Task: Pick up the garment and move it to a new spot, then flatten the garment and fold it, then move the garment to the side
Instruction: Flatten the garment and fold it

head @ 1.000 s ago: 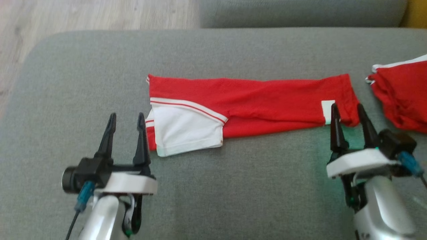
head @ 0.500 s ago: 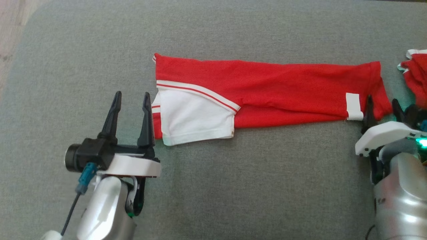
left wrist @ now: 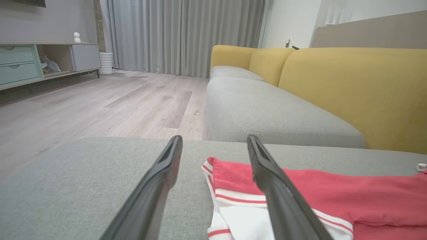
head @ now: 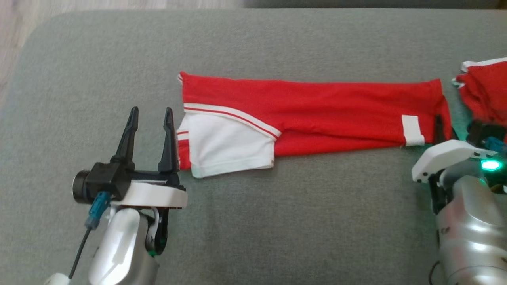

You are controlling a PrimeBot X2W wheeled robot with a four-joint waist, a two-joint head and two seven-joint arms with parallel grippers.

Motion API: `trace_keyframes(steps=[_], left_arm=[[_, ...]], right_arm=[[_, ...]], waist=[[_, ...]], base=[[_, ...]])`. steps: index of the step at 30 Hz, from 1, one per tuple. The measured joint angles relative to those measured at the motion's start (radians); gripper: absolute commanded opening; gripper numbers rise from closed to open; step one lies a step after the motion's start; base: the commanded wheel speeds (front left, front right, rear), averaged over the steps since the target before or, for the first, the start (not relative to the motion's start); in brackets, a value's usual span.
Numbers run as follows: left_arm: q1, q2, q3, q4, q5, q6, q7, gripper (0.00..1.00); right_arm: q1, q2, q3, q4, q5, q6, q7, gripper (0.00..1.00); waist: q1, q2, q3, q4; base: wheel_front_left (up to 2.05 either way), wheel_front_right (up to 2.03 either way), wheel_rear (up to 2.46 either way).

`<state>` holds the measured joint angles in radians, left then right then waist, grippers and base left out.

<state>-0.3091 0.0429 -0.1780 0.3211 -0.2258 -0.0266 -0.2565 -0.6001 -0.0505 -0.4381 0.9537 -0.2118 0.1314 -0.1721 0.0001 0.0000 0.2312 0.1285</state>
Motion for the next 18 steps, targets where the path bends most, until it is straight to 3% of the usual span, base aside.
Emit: trace_keyframes(steps=[9,18], left_arm=[[0.011,0.000,-0.006,0.000,-0.001,0.000,0.000,1.00],[0.031,0.000,-0.016,0.007,-0.007,0.000,0.000,1.00]], right_arm=[[0.001,-0.093,-0.055,-0.087,0.008,0.000,-0.003,0.00],[0.001,-0.064,0.011,-0.172,0.074,0.000,0.046,0.00]], waist=[[-0.0001,0.0000,-0.047,-0.037],[-0.0001,0.0000,-0.083,-0.040]], base=[[0.00,0.00,0.00],[0.00,0.00,0.00]])
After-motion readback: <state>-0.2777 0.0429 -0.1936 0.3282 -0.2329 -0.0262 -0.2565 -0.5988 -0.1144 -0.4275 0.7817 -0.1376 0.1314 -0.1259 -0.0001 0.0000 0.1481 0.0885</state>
